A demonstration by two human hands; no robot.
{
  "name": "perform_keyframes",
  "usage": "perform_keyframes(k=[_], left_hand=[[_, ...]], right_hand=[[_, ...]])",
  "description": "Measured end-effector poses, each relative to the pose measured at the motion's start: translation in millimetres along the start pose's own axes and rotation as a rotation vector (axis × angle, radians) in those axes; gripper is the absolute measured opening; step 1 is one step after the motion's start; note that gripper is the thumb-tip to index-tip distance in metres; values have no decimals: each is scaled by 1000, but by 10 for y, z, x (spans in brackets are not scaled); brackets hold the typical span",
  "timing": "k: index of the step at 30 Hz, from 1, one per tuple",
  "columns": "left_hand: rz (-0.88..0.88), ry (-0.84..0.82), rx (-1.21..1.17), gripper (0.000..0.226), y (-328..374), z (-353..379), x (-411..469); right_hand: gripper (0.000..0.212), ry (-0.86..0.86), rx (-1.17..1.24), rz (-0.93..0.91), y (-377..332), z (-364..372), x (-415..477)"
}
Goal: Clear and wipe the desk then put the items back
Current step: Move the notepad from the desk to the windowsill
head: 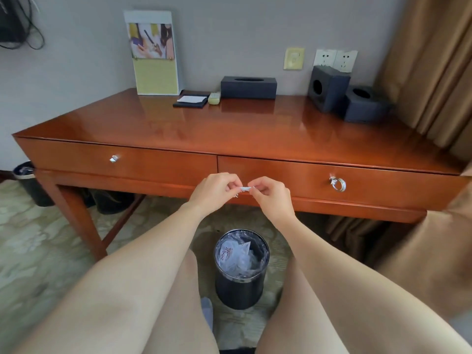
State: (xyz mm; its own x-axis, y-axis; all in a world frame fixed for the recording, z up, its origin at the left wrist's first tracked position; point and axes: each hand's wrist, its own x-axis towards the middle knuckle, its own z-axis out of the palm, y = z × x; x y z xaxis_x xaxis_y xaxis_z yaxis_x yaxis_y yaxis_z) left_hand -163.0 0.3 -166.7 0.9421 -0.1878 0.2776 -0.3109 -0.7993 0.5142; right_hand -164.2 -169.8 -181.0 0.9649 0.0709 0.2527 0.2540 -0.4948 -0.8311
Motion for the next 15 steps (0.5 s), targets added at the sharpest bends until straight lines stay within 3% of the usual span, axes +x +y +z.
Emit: perform_keyframes(k=[10, 15], left_hand=[[-139, -187, -75, 7, -416, 816, -126], [-256, -290, -151, 23, -789, 1309, -112]], right_hand=[[3, -148, -80, 200, 799, 302, -181], [4, -238, -109, 330, 1276, 569, -107]])
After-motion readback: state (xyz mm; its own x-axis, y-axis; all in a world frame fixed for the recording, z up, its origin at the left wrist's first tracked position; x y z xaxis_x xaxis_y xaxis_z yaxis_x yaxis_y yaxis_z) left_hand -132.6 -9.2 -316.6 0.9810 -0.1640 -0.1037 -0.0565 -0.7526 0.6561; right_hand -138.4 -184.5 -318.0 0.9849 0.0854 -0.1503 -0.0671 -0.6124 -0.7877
